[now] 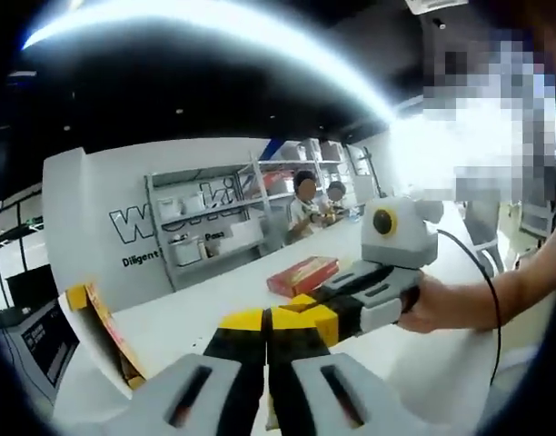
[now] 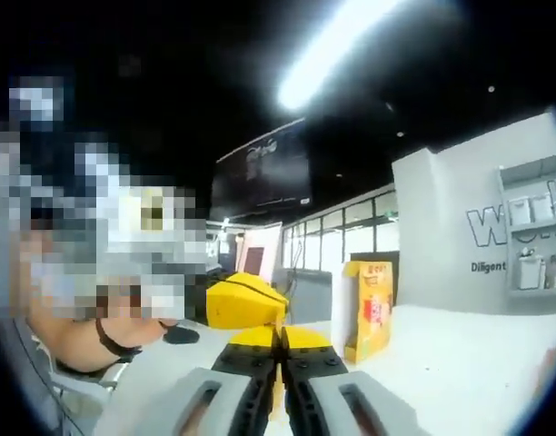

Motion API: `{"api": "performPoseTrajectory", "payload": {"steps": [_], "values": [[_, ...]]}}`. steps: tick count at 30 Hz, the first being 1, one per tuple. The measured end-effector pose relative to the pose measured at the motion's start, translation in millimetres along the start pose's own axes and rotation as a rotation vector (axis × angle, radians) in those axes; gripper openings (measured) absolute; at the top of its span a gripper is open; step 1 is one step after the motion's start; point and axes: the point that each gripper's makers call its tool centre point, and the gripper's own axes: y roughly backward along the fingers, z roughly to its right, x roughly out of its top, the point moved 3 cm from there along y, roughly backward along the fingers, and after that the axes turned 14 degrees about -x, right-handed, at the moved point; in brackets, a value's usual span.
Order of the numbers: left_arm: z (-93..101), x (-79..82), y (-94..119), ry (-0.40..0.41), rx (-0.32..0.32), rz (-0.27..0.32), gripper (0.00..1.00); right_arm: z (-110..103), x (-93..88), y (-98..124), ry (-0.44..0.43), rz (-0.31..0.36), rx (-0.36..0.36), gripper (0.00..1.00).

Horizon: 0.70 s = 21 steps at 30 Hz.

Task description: Tear open the coffee pouch, take out the coffee, and pour the coffee from the pouch into the cup

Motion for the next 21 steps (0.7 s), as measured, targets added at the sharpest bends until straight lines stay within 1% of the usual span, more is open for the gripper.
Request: {"api": "performPoseTrajectory", "payload": {"steps": [2, 4, 7, 13, 16, 20, 21], "values": [[0.5, -0.1, 1.6, 0.003, -0.007, -0.008, 0.01, -1.1, -0.4, -0.4, 0.013, -0.004, 0.002, 0.03], [1.4, -0.1, 3.4, 0.012, -0.017, -0.003, 0.01, -1.3, -0.2, -1.1, 0.017, -0.004, 0.009, 0.04], [2.3, 1.7, 4.9, 0.037, -0.038, 0.019, 0.01, -3.8, -2.6, -2.7, 0.026, -0.013, 0.018, 0.06], [1.8, 0.1, 5.9, 0.054, -0.045, 0.024, 0.01, -4.9, -3.9, -2.4, 0.037, -0.019, 0.019, 0.05], [-0.6, -1.0, 6.4, 0.052, -0.035, 0.02, 0.01, -4.9, -4.1, -2.1, 0.039, -0.033, 0.018, 0.02], [-4.3, -4.0, 5.1, 0.024, 0.016, 0.009, 0.01, -2.6, -3.2, -2.6, 0.031, -0.044, -0.013, 0.01], [-6.7, -4.8, 5.3, -0.009, 0.048, -0.005, 0.01, -2.4, -3.6, -3.0, 0.025, -0.047, -0.018, 0.0]]}}
